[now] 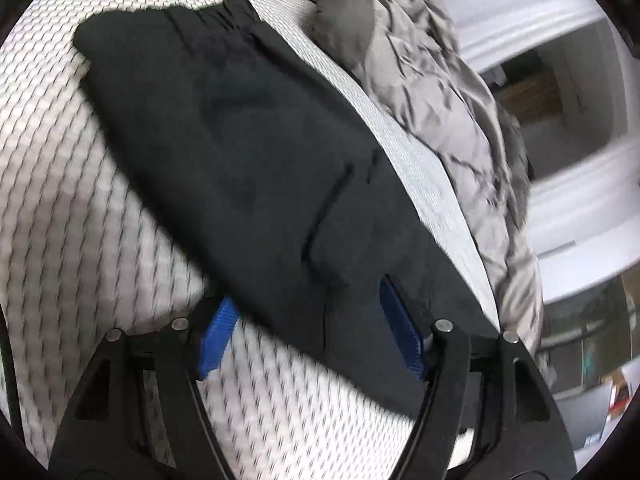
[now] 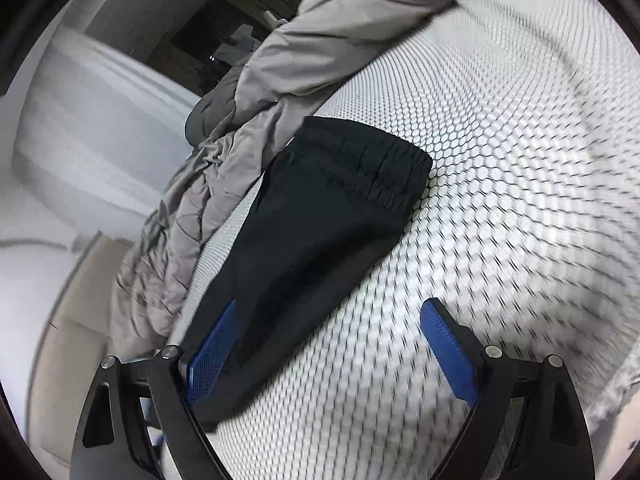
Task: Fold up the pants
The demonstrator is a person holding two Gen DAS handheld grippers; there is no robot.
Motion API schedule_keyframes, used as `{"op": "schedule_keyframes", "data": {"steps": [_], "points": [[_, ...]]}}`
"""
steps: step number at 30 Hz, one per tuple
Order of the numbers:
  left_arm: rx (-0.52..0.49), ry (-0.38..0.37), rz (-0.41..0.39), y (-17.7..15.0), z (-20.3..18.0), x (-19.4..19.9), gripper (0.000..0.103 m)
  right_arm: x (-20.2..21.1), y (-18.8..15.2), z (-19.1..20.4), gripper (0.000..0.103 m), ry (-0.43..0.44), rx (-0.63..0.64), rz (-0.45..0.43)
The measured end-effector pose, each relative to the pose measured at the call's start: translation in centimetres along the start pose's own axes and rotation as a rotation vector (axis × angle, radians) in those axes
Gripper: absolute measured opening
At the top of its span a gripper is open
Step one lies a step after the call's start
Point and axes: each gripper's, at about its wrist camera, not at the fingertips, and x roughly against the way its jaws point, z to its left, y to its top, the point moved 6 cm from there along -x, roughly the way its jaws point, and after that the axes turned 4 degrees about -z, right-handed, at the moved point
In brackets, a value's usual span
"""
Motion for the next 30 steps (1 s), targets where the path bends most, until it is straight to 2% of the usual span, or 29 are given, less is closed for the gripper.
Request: {"op": "schedule_keyframes", "data": {"steps": [2, 3, 6, 8, 9, 10, 11, 14, 16, 17, 18, 19, 20, 21, 22, 23, 25, 27, 30], "points": [[0.054, 0.031, -0.022, 1.2, 0.1, -1.0, 0.040, -1.5, 1.2, -0.8, 0.092, 0.048, -0.051, -0.010], [0.072, 0.034, -0.038, 1.8, 0.3, -1.4, 0.020, -2.0, 2.0, -1.3, 0.092, 0.070, -0.080, -0.029], [0.084, 0.025, -0.077, 2.1, 0.8, -1.2, 0.004, -3.5, 4.5, -2.1, 0.085, 0.102, -0.149, -0.079], [0.055, 0.042, -0.107, 1.8, 1.1, 0.2, 0.002, -4.3, 5.5, -2.4, 0.055, 0.077, -0.157, -0.084], [0.039, 0.036, -0.115, 1.3, 1.5, 1.4, 0.002, -4.7, 5.7, -2.5, 0.037, 0.069, -0.171, -0.059], [0.018, 0.040, -0.127, 0.7, 1.6, 2.6, 0.002, -4.7, 5.6, -2.4, 0.024, 0.073, -0.169, -0.049], [-0.009, 0.048, -0.135, 0.1, 1.7, 3.9, 0.002, -4.3, 5.5, -2.2, 0.018, 0.077, -0.147, -0.050], [-0.052, 0.076, -0.130, -2.4, 3.0, 7.2, 0.002, -0.9, 4.3, -1.2, 0.014, 0.085, -0.043, -0.058], [-0.068, 0.097, -0.086, -3.8, 4.5, 8.0, 0.005, 1.8, 3.2, -1.6, 0.014, 0.061, 0.008, -0.067], [-0.084, 0.110, -0.074, -4.1, 4.8, 7.8, 0.006, 2.5, 2.8, -2.2, 0.015, 0.020, 0.029, -0.063], [-0.091, 0.113, -0.075, -4.3, 5.0, 8.0, 0.008, 2.3, 2.2, -3.2, 0.019, -0.060, 0.068, -0.034], [-0.098, 0.118, -0.076, -4.5, 5.0, 8.3, 0.013, 1.6, 1.6, -3.8, 0.030, -0.101, 0.083, 0.002], [-0.119, 0.131, -0.074, -4.7, 4.7, 8.7, 0.017, 1.2, 1.3, -4.1, 0.030, -0.111, 0.070, 0.021], [-0.147, 0.135, -0.075, -5.0, 4.2, 9.2, 0.029, 1.4, 1.4, -4.7, 0.034, -0.078, 0.031, 0.029], [-0.174, 0.135, -0.075, -5.4, 3.7, 9.6, 0.045, 2.1, 1.5, -4.8, 0.043, -0.058, 0.020, 0.026], [-0.207, 0.139, -0.079, -5.8, 3.2, 10.2, 0.052, 3.0, 1.7, -4.7, 0.052, -0.068, 0.036, 0.015], [-0.255, 0.143, -0.102, -6.6, 2.1, 11.5, 0.074, 4.2, 1.9, -4.5, 0.068, -0.112, 0.071, -0.008], [-0.298, 0.132, -0.119, -7.4, 1.1, 12.6, 0.083, 5.5, 2.0, -4.3, 0.069, -0.155, 0.104, -0.004], [-0.325, 0.086, -0.124, -8.8, 0.1, 14.0, 0.084, 6.2, 1.9, -3.7, 0.070, -0.174, 0.149, -0.016]]}}
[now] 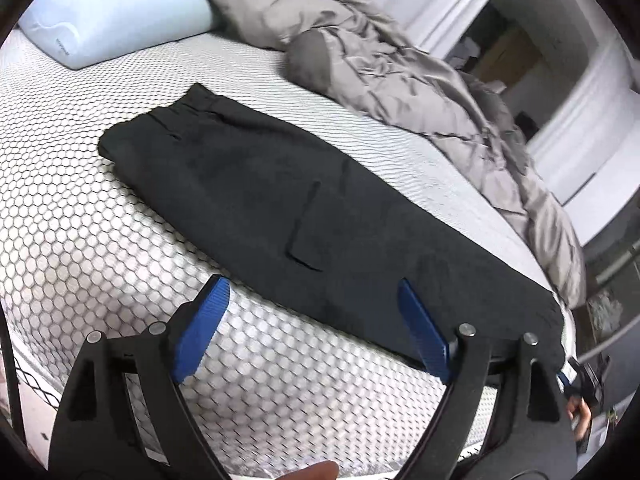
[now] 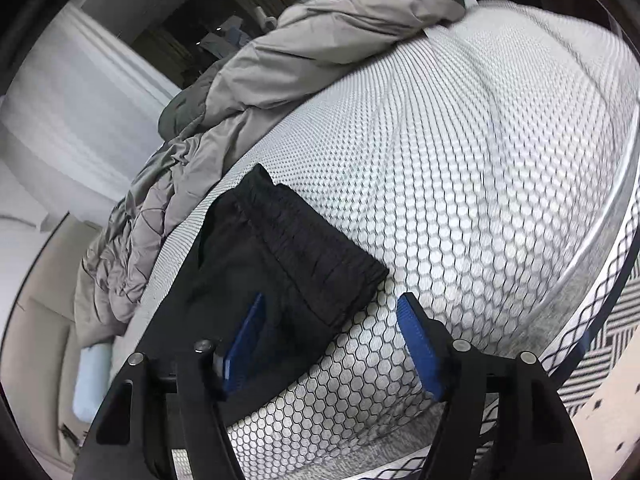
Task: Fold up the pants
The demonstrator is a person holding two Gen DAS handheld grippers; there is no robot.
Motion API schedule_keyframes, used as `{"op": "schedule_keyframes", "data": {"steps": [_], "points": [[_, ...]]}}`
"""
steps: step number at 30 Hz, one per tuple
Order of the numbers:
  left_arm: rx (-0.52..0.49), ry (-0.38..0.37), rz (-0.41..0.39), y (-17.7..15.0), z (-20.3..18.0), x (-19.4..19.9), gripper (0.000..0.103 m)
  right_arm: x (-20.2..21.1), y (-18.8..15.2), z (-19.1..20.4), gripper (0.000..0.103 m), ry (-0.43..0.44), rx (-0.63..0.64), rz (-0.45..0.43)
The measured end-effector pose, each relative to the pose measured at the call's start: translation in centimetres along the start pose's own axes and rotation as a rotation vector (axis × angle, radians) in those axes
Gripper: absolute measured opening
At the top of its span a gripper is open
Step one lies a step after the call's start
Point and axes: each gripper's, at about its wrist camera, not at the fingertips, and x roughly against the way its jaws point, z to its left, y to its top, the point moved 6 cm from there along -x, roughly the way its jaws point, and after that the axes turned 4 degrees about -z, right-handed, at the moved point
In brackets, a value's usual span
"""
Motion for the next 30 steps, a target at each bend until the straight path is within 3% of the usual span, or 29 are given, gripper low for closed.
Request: {"op": "schedule_keyframes", "data": {"steps": [1, 3, 4, 5, 7, 9, 12, 14, 16, 23, 30], "points": [[-0.002, -0.008, -0.002, -0.4, -0.1, 0.4, 0.084, 0.0, 0.3, 0.4, 0.070, -0.002, 0.003, -0.007], [0.003, -0.005, -0.003, -0.8, -0.5, 0.8, 0.084, -1.4, 0.5, -0.4, 0.055, 0.013, -0.057, 0.011], [0.007, 0.000, 0.001, -1.1, -0.5, 0.9, 0.084, -2.3, 0.4, -0.6, 0.032, 0.021, -0.080, 0.050], [0.006, 0.001, 0.011, -1.2, -0.8, 0.7, 0.084, -2.6, 0.4, -0.9, 0.023, 0.026, -0.081, 0.068], [-0.012, 0.011, 0.028, -1.3, -1.5, -0.1, 0.084, -2.3, 0.0, -0.9, 0.019, 0.031, -0.041, 0.044], [-0.023, 0.018, 0.021, -1.1, -2.1, -0.4, 0.085, -2.8, -0.4, -1.2, 0.021, 0.031, -0.052, 0.052], [-0.012, -0.002, 0.027, -1.3, -2.9, -0.6, 0.093, -2.3, -0.1, -2.2, 0.031, 0.038, -0.063, 0.070], [-0.032, -0.015, 0.029, -1.4, -4.0, -0.8, 0.098, 0.0, 1.3, -1.7, 0.052, 0.036, -0.008, -0.022], [-0.068, -0.006, 0.038, -1.6, -5.0, -0.8, 0.100, 1.2, 2.8, 0.3, 0.064, 0.085, 0.048, -0.082], [-0.166, 0.013, 0.027, -2.0, -9.4, -0.1, 0.102, -3.4, 6.3, 5.8, 0.065, 0.089, 0.210, -0.014], [-0.213, 0.055, 0.040, -2.5, -11.5, -0.2, 0.102, -11.6, 8.3, 9.2, 0.065, -0.006, 0.352, 0.075]]}}
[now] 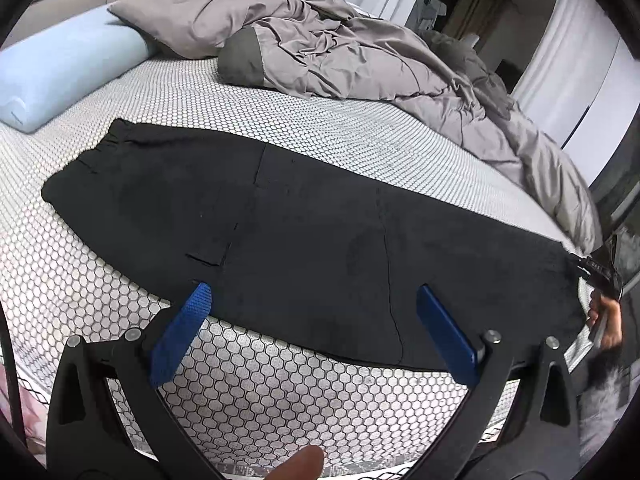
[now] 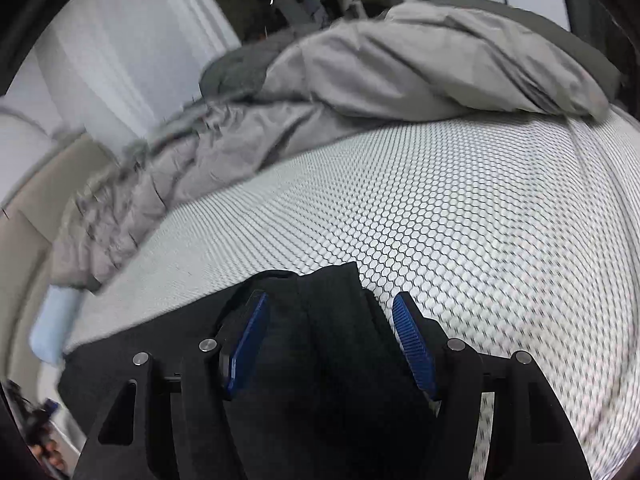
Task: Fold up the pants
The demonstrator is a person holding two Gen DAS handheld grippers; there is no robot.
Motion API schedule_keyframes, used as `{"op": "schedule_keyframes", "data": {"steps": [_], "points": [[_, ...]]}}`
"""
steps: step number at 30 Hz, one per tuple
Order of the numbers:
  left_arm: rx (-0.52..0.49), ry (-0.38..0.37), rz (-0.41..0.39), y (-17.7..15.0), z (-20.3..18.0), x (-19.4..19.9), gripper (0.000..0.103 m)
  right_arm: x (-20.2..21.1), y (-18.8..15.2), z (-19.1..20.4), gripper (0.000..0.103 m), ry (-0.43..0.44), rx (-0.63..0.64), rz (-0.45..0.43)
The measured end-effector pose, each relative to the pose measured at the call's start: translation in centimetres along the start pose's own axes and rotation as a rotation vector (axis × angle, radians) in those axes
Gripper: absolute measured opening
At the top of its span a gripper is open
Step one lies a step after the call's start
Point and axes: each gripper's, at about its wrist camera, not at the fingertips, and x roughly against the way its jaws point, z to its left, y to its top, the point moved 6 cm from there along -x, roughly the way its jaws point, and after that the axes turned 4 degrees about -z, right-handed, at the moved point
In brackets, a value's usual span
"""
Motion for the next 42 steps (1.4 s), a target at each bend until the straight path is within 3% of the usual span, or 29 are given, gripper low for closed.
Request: {"op": "schedule_keyframes", "data": {"steps": [3, 5, 6, 8, 9, 10, 12, 13, 14, 15, 18, 20, 22, 25, 28, 32, 36, 39, 42], "points": [[-0.006, 0.009, 0.002, 0.1, -0.5, -0.6, 0.102, -2.6, -0.4, 0.9, 0.064, -0.073, 0.112, 0.080], [0.010, 0.006, 0.007, 0.0, -0.7, -1.1, 0.102, -3.8, -0.5, 1.6, 0.039, -0.089, 0.141, 0.111], [0.014, -0.003, 0.011, -0.1, -0.8, -1.3, 0.102, -4.0, -0.4, 1.8, 0.037, -0.091, 0.144, 0.110], [0.013, -0.006, 0.015, -0.2, -0.8, -1.7, 0.102, -2.8, 0.8, 2.5, 0.027, -0.009, 0.076, 0.041], [0.012, -0.005, 0.019, -0.2, -0.8, -2.0, 0.102, -1.9, 1.6, 2.7, 0.026, 0.060, 0.024, 0.002], [0.012, -0.007, 0.025, -0.2, -0.8, -2.3, 0.102, -1.4, 2.2, 2.4, 0.026, 0.063, 0.003, -0.014], [0.013, -0.012, 0.034, -0.3, -0.8, -2.6, 0.102, -2.6, 2.3, 0.8, 0.027, -0.061, 0.019, 0.013], [0.011, -0.015, 0.037, -0.2, -0.9, -2.7, 0.102, -3.9, 1.9, -0.3, 0.030, -0.123, 0.010, 0.050], [0.006, -0.018, 0.040, -0.1, -1.1, -2.7, 0.102, -5.0, 1.3, -1.1, 0.045, -0.185, 0.003, 0.082], [-0.004, -0.021, 0.038, 0.0, -1.3, -2.6, 0.102, -6.0, 0.6, -2.5, 0.051, -0.242, -0.024, 0.110], [-0.065, -0.027, 0.022, -0.1, -2.7, -2.3, 0.102, -4.3, 0.8, -2.6, 0.064, -0.202, -0.067, 0.058], [-0.124, -0.037, 0.007, -0.3, -4.6, -2.2, 0.102, -0.9, 1.1, -1.0, 0.086, -0.203, 0.009, -0.017], [-0.186, -0.061, -0.007, -1.0, -7.3, -2.2, 0.102, 1.9, 0.7, 0.8, 0.101, -0.164, 0.070, -0.063], [-0.267, -0.100, -0.012, -2.6, -12.0, -2.6, 0.102, 5.6, -2.3, 4.8, 0.103, -0.052, 0.171, -0.090], [-0.309, -0.154, -0.003, -5.0, -16.9, -3.5, 0.102, 6.5, -6.0, 8.5, 0.103, 0.031, 0.248, -0.060], [-0.369, -0.178, 0.045, -8.4, -22.5, -5.5, 0.102, 3.5, -11.4, 14.5, 0.103, 0.159, 0.320, 0.032], [-0.373, -0.177, 0.101, -10.6, -25.4, -8.1, 0.102, 1.1, -16.6, 19.1, 0.103, 0.213, 0.415, 0.097], [-0.346, -0.151, 0.140, -11.4, -25.3, -9.9, 0.102, -1.3, -18.9, 20.2, 0.102, 0.158, 0.527, 0.146], [-0.370, -0.130, 0.144, -11.6, -25.0, -10.6, 0.102, -1.6, -18.8, 19.1, 0.102, 0.065, 0.671, 0.169]]}}
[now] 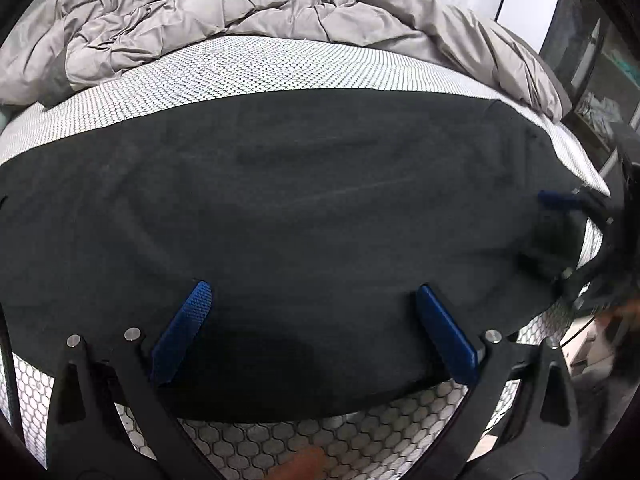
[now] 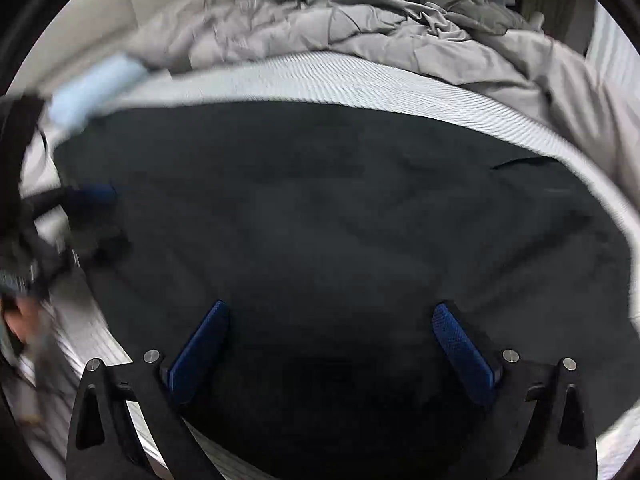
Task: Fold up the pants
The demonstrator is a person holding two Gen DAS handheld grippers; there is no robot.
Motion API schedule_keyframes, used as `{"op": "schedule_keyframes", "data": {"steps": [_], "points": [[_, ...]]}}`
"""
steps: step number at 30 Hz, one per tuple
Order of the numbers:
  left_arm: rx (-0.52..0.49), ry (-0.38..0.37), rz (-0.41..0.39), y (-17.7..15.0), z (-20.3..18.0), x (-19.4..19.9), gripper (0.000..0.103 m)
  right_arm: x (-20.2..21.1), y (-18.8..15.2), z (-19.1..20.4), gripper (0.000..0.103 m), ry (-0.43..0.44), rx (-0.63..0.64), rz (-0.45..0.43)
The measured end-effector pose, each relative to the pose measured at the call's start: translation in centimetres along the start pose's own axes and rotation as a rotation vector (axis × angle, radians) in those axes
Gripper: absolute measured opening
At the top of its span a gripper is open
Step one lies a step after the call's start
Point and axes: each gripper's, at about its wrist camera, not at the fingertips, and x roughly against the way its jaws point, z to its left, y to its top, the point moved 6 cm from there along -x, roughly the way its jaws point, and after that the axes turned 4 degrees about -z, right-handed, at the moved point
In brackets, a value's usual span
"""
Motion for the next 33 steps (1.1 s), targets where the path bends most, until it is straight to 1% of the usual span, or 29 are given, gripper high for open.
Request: {"op": "schedule_keyframes", "data": {"steps": [2, 3, 4, 5, 6, 7, 8, 9, 10, 11, 13, 15, 16, 17, 19, 21, 22, 24, 25, 26, 27, 28, 30, 31, 33], "points": [[-0.014, 0.002, 0.007, -0.1, 0.3, 0.0, 0.102, 0.7, -0.9, -2.5, 0.102, -0.029, 0.040, 0.011], [-0.019, 0.000, 0.010, 0.0, 0.4, -0.1, 0.102, 0.8, -1.8, -5.1, 0.102, -0.071, 0.018, 0.042], [-0.023, -0.002, 0.014, 0.0, 0.6, -0.2, 0.102, 1.2, -2.5, -7.8, 0.101, -0.113, -0.023, 0.054], [-0.026, -0.001, 0.015, 0.0, 0.7, -0.1, 0.102, 1.6, -3.0, -10.0, 0.100, -0.086, -0.095, 0.054], [-0.028, 0.000, 0.013, 0.0, 0.9, -0.2, 0.102, 2.0, -3.5, -11.3, 0.098, -0.010, -0.167, 0.046], [-0.029, 0.003, 0.012, 0.0, 1.0, -0.1, 0.102, 2.3, -3.7, -11.9, 0.096, 0.004, -0.185, 0.042], [-0.032, 0.006, 0.010, -0.1, 1.0, -0.2, 0.102, 2.6, -3.9, -12.1, 0.097, -0.028, -0.160, 0.046], [-0.034, 0.008, 0.007, -0.1, 1.0, -0.2, 0.102, 2.6, -3.8, -11.9, 0.101, -0.076, -0.129, 0.057], [-0.033, 0.009, 0.005, -0.1, 1.1, -0.2, 0.102, 2.5, -4.0, -12.1, 0.101, -0.178, -0.093, 0.079], [-0.034, 0.010, 0.004, 0.0, 1.1, -0.2, 0.102, 2.5, -4.1, -12.0, 0.101, -0.201, -0.086, 0.084], [-0.037, 0.013, -0.001, 0.0, 1.1, 0.0, 0.102, 2.9, -3.5, -11.5, 0.101, -0.177, -0.097, 0.059], [-0.034, 0.012, 0.002, -0.1, 1.2, -0.1, 0.102, 3.6, -2.9, -10.3, 0.101, -0.133, -0.065, 0.007], [-0.031, 0.008, 0.001, -0.2, 1.3, 0.0, 0.102, 4.0, -3.4, -10.3, 0.101, -0.144, -0.046, 0.001], [-0.033, 0.005, -0.001, -0.3, 1.3, -0.1, 0.102, 4.0, -3.8, -10.6, 0.101, -0.167, -0.028, 0.001], [-0.041, -0.002, -0.002, -0.4, 1.4, 0.0, 0.102, 3.0, -4.4, -12.5, 0.102, -0.199, -0.036, 0.051], [-0.044, -0.007, 0.001, -0.4, 1.7, 0.0, 0.102, 2.8, -5.9, -15.7, 0.101, -0.255, -0.105, 0.100], [-0.045, -0.007, 0.003, -0.4, 1.8, 0.0, 0.102, 3.2, -6.2, -17.0, 0.102, -0.294, -0.147, 0.117], [-0.046, -0.002, 0.006, -0.3, 1.8, -0.1, 0.102, 4.5, -6.8, -19.1, 0.102, -0.434, -0.166, 0.122], [-0.049, 0.006, 0.011, -0.3, 1.7, 0.0, 0.102, 4.9, -6.9, -19.4, 0.102, -0.437, -0.177, 0.112], [-0.051, 0.017, 0.015, 0.0, 1.6, 0.3, 0.102, 5.2, -6.8, -19.4, 0.102, -0.412, -0.191, 0.092], [-0.041, 0.017, -0.002, 0.4, 1.4, 0.9, 0.102, 5.6, -6.6, -19.2, 0.102, -0.393, -0.203, 0.072], [-0.023, -0.007, -0.039, 1.1, 1.0, 1.7, 0.102, 5.9, -6.1, -19.1, 0.102, -0.379, -0.210, 0.050], [-0.006, -0.070, -0.071, 2.5, -0.3, 2.4, 0.102, 6.9, -4.7, -18.3, 0.102, -0.333, -0.230, -0.026], [-0.019, -0.090, -0.065, 3.1, -1.4, 2.1, 0.102, 7.2, -3.6, -17.4, 0.102, -0.296, -0.252, -0.065], [-0.083, -0.079, -0.048, 4.0, -3.2, 0.8, 0.102, 6.6, -1.2, -15.5, 0.102, -0.225, -0.268, -0.116]]}}
